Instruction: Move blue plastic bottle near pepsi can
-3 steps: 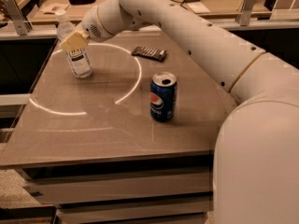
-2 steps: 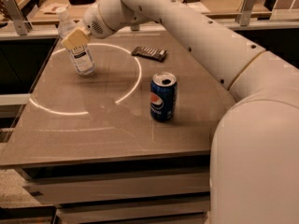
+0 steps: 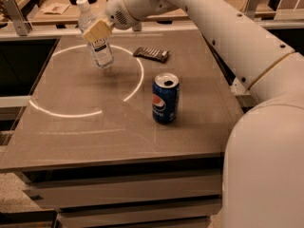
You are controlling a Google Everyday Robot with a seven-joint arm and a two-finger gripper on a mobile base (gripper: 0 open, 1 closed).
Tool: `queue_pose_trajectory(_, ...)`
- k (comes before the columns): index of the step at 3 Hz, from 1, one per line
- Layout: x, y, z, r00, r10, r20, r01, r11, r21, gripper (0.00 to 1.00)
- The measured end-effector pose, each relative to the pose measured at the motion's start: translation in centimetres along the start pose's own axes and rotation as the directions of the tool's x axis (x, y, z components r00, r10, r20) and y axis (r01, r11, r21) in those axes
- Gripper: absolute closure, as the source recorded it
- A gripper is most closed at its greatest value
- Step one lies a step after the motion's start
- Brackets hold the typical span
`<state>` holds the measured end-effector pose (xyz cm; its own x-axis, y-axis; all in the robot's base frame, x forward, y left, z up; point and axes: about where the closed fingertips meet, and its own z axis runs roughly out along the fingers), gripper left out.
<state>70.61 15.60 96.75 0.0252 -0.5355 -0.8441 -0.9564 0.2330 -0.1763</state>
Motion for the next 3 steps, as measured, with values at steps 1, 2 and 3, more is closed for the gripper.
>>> queue_pose_trajectory(1, 2.2, 0.3, -3.3, 1.0, 0.022, -0.019, -0.022, 0.9997, 0.008, 1.0)
queue_pose_trajectory(2, 5.4, 0.4, -6.7, 0.995, 0.085, -0.052, -0.082, 0.9952, 0.054, 1.0)
queue_pose_trajectory(3, 8.8, 0.4, -10.0, 0.982, 0.17, -0.079, -0.161, 0.9801, 0.116, 1.0)
